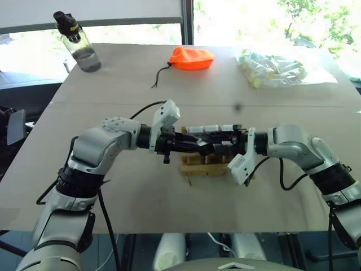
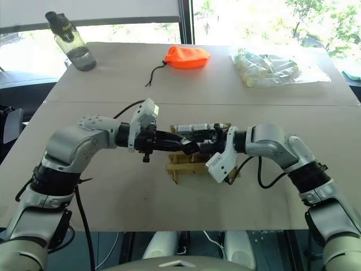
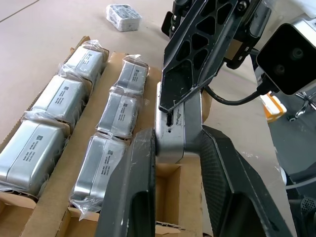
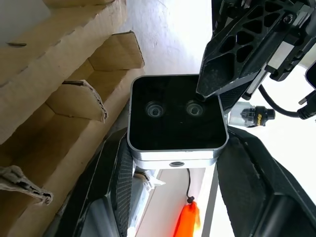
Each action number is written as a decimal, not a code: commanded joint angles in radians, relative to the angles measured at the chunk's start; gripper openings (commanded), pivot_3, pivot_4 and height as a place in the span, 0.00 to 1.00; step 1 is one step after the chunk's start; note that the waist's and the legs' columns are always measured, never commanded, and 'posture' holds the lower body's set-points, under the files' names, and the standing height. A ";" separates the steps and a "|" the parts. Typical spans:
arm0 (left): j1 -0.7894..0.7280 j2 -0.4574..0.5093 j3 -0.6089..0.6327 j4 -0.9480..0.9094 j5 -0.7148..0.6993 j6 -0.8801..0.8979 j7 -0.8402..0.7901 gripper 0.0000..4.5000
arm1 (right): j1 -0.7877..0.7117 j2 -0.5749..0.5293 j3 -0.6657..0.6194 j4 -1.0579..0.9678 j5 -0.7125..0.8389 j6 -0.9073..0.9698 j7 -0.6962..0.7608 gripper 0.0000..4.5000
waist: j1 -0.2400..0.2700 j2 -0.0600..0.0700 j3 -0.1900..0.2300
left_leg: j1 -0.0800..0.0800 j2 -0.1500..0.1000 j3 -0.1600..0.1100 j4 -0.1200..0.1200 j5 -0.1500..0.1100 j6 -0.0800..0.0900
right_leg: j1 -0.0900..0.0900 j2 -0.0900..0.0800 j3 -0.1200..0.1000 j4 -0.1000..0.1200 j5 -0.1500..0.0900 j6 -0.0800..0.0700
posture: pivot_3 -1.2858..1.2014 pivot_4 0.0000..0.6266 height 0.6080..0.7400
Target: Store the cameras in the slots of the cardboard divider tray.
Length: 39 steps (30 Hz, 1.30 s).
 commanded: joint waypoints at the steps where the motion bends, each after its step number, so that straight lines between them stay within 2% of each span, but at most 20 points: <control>1: -0.008 -0.002 -0.011 -0.005 0.002 -0.019 -0.034 0.15 | 0.008 -0.008 -0.030 -0.065 0.024 0.044 -0.002 0.53 | 0.000 0.000 0.000 | 0.000 0.000 0.000 0.000 0.000 0.000 | 0.000 0.000 0.000 0.000 0.000 0.000 | 0.52 0.24 0.89; 5: -0.023 0.000 -0.006 0.017 0.022 -0.050 -0.050 0.15 | 0.016 -0.030 -0.054 -0.074 0.076 0.094 0.013 0.96 | 0.001 0.000 0.000 | 0.000 0.000 0.000 0.000 0.000 0.000 | 0.000 0.000 0.000 0.000 0.000 0.000 | 0.52 0.24 0.89; 6: -0.028 0.001 -0.001 0.022 0.022 -0.055 -0.056 0.15 | 0.017 -0.042 -0.062 -0.073 0.095 0.105 0.022 0.98 | 0.001 0.000 0.000 | 0.000 0.000 0.000 0.000 0.000 0.000 | 0.000 0.000 0.000 0.000 0.000 0.000 | 0.52 0.24 0.89; 10: -0.054 0.007 0.050 0.060 0.006 -0.079 -0.076 0.15 | 0.052 -0.122 -0.110 -0.094 0.226 0.154 0.072 0.98 | 0.006 0.000 0.000 | -0.001 0.000 0.000 0.001 0.000 0.000 | 0.000 0.000 -0.002 0.000 0.000 0.000 | 0.52 0.24 0.89; 14: -0.037 0.055 0.086 0.034 -0.024 -0.078 -0.133 0.15 | 0.144 -0.193 -0.184 -0.171 0.410 0.298 0.139 0.98 | 0.003 0.000 0.000 | -0.003 0.000 -0.001 0.000 0.000 0.000 | -0.001 -0.001 -0.002 -0.001 0.000 0.000 | 0.52 0.24 0.89; 16: -0.003 0.100 0.074 -0.006 -0.008 -0.106 -0.177 0.15 | 0.242 -0.238 -0.233 -0.237 0.567 0.473 0.203 0.98 | 0.002 0.000 0.000 | -0.002 0.000 -0.001 -0.001 0.000 0.000 | -0.002 -0.001 -0.002 0.000 0.000 0.000 | 0.52 0.24 0.89; 18: 0.014 0.121 0.067 -0.030 0.000 -0.119 -0.195 0.15 | 0.305 -0.262 -0.269 -0.292 0.654 0.589 0.235 0.98 | 0.003 0.000 0.000 | -0.003 0.000 -0.002 -0.001 0.000 0.000 | -0.002 -0.001 -0.002 0.000 0.000 0.000 | 0.52 0.24 0.89; 19: 0.023 0.130 0.060 -0.047 0.011 -0.127 -0.193 0.15 | 0.370 -0.288 -0.290 -0.330 0.722 0.626 0.272 0.98 | 0.004 0.000 0.000 | -0.003 0.000 -0.002 -0.001 0.000 0.000 | -0.002 -0.001 -0.002 0.000 0.000 0.000 | 0.52 0.24 0.89; 21: 0.035 0.134 0.034 -0.088 0.055 -0.147 -0.160 0.15 | 0.547 -0.311 -0.381 -0.390 0.953 0.758 0.336 0.98 | 0.012 -0.001 0.000 | -0.003 0.000 -0.002 -0.001 0.000 0.000 | -0.002 -0.001 -0.003 0.000 0.000 0.000 | 0.52 0.24 0.89; 23: 0.046 0.146 0.001 -0.107 0.112 -0.186 -0.147 0.15 | 0.673 -0.339 -0.444 -0.399 1.065 0.854 0.401 0.98 | 0.021 -0.001 0.000 | -0.003 0.000 -0.006 0.000 0.000 0.001 | 0.001 -0.001 -0.006 -0.001 0.000 0.000 | 0.52 0.24 0.89; 25: 0.055 0.159 -0.025 -0.111 0.159 -0.219 -0.142 0.15 | 0.764 -0.338 -0.496 -0.396 1.131 0.881 0.457 0.98 | 0.022 -0.001 0.000 | -0.003 -0.001 -0.005 0.001 -0.001 0.001 | 0.002 -0.002 -0.006 -0.001 0.000 0.000 | 0.52 0.24 0.89; 29: 0.050 0.158 -0.052 -0.108 0.223 -0.248 -0.112 0.15 | 0.902 -0.324 -0.559 -0.398 1.162 0.927 0.515 0.98 | 0.018 -0.001 0.000 | 0.001 0.000 -0.003 0.002 -0.003 0.006 | 0.005 0.000 -0.005 -0.001 0.000 0.000 | 0.52 0.24 0.89; 39: 0.033 0.097 -0.084 -0.114 0.289 -0.260 -0.042 0.15 | 0.990 -0.210 -0.698 -0.337 1.227 0.903 0.625 0.98 | 0.016 -0.002 0.000 | 0.005 0.000 -0.003 0.001 -0.001 0.004 | 0.007 0.001 -0.002 0.000 0.000 -0.001 | 0.52 0.24 0.89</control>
